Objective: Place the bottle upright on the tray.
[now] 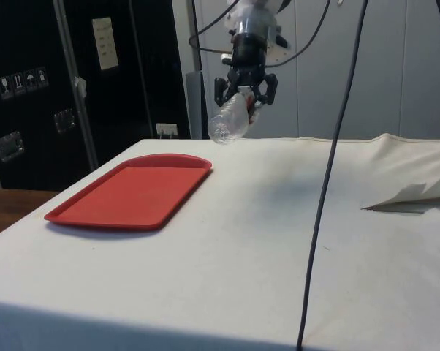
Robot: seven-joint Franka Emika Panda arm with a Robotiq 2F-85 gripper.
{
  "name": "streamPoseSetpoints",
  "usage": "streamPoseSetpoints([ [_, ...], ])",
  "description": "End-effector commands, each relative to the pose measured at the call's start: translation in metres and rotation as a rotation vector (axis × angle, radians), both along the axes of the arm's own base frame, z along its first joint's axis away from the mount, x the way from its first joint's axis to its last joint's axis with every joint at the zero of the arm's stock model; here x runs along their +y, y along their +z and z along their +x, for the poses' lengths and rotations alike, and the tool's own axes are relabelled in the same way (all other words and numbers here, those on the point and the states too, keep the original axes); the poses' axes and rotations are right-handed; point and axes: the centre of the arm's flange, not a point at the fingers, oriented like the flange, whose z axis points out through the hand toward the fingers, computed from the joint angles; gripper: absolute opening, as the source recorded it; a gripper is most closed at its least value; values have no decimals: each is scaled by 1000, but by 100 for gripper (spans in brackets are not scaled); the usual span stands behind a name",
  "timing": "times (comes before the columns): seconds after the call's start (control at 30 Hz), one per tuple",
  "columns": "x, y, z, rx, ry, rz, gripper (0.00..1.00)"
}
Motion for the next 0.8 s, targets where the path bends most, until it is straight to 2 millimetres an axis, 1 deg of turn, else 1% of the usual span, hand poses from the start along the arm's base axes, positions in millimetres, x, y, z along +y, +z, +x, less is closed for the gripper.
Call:
streamPoseSetpoints([
  [0.0,0,3,1,-1,-8,-20,33],
  [0.1,1,6,2,3,-10,-31,33],
  [0.13,1,4,1,4,-3,-15,33],
  [0.3,2,12,5,12,-11,-55,33],
  [0.37,2,10,4,15,-4,-40,33],
  [0.5,5,18,8,22,-13,-80,33],
  [0.67,6,23,10,29,-16,-98,33],
  [0.7,6,21,9,31,-10,-82,33],
  [0.77,7,25,11,32,-17,-108,33],
])
